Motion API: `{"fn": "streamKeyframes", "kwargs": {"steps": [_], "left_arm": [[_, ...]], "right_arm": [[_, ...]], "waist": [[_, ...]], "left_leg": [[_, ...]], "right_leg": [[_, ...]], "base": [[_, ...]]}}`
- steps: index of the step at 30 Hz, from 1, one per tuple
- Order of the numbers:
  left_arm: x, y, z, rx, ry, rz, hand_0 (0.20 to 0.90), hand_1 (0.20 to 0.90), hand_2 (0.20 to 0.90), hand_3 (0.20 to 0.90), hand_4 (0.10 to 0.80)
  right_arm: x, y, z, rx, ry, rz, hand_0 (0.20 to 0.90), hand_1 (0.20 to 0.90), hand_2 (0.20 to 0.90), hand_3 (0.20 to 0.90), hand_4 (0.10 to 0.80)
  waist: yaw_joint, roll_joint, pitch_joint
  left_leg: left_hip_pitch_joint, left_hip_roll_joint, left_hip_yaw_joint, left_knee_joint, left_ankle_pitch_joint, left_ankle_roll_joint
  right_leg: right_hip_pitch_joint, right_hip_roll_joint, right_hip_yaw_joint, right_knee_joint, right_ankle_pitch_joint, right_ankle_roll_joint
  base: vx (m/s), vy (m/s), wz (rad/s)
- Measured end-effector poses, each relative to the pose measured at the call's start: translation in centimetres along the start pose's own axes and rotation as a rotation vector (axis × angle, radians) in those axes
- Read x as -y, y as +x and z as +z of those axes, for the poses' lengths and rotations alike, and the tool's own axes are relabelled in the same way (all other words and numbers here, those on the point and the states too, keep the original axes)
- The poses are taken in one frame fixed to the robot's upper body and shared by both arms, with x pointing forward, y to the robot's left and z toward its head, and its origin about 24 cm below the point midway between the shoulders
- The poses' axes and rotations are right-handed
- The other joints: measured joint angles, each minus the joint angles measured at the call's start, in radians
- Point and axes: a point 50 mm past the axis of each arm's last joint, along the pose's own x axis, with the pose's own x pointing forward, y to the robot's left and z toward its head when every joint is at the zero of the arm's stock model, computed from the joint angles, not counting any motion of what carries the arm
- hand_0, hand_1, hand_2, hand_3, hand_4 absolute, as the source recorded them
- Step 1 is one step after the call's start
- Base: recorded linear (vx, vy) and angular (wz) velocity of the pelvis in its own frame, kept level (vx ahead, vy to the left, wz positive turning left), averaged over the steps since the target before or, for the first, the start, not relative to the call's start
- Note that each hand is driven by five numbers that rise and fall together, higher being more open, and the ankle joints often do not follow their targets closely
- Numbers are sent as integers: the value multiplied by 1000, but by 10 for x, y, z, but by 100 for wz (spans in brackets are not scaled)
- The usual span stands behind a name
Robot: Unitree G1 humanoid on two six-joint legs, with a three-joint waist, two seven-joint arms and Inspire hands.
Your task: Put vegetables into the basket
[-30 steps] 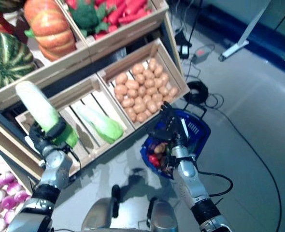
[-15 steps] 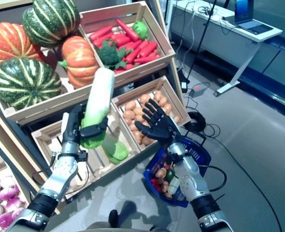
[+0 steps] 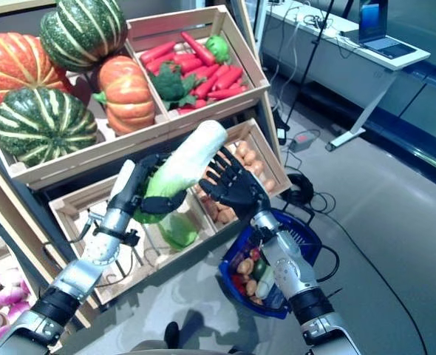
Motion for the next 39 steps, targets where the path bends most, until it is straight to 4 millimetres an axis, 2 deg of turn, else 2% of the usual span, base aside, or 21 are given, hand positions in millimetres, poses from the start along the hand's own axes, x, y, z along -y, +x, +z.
{"fn": "streamKeyframes", "kwargs": {"steps": [8, 18, 23, 24, 25, 26, 39], "left_arm": [[11, 3, 12, 88, 46, -77, 300, 300, 300, 300, 400], [11, 7, 19, 153, 90, -92, 300, 300, 300, 300, 400], [13, 9, 27, 217, 108, -86, 300, 300, 300, 300, 400], [14, 8, 28, 226, 105, -92, 300, 300, 300, 300, 400], [15, 8, 29, 230, 103, -94, 300, 300, 300, 300, 400], [16, 8, 30, 237, 100, -100, 300, 300, 300, 300, 400], [25, 6, 35, 266, 63, -110, 300, 300, 300, 300, 400]], "right_arm": [[-2, 1, 0, 23, 78, 1, 900, 900, 900, 900, 800], [-4, 2, 3, 63, 167, 6, 900, 900, 900, 900, 800], [-10, 5, 6, 154, 241, 12, 900, 900, 900, 900, 800], [-11, 5, 8, 169, 240, 13, 568, 568, 568, 568, 579], [-11, 5, 8, 175, 239, 12, 568, 568, 568, 568, 579], [-10, 5, 10, 186, 236, 10, 300, 300, 300, 300, 400], [-8, 3, 16, 232, 190, -14, 300, 300, 300, 300, 400]], "waist": [[0, 0, 0], [-1, 0, 0], [-2, 0, 0], [-3, 1, 0], [-2, 1, 0], [-3, 1, 0], [-5, 18, -11]], "left_leg": [[10, -1, 1, 0, 0, 0], [15, -1, 5, 0, 0, 1], [15, -1, 7, 0, 0, 1], [15, -1, 7, 0, 0, 1], [15, -1, 7, 0, 0, 1], [15, -1, 8, 0, -1, 1], [9, 0, 27, 0, -3, 4]], "right_leg": [[8, -1, 2, 0, 1, 1], [12, -2, 7, -2, 2, 2], [10, -2, 10, -2, 3, 2], [10, -2, 10, -2, 3, 2], [10, -3, 10, -2, 3, 2], [10, -3, 11, -2, 3, 2], [0, -3, 31, -15, 16, 2]], "base": [[0, 0, 0], [4, -2, -1], [0, 0, 0], [0, 0, 0], [0, 0, 0], [0, 0, 0], [-6, 5, -4]]}}
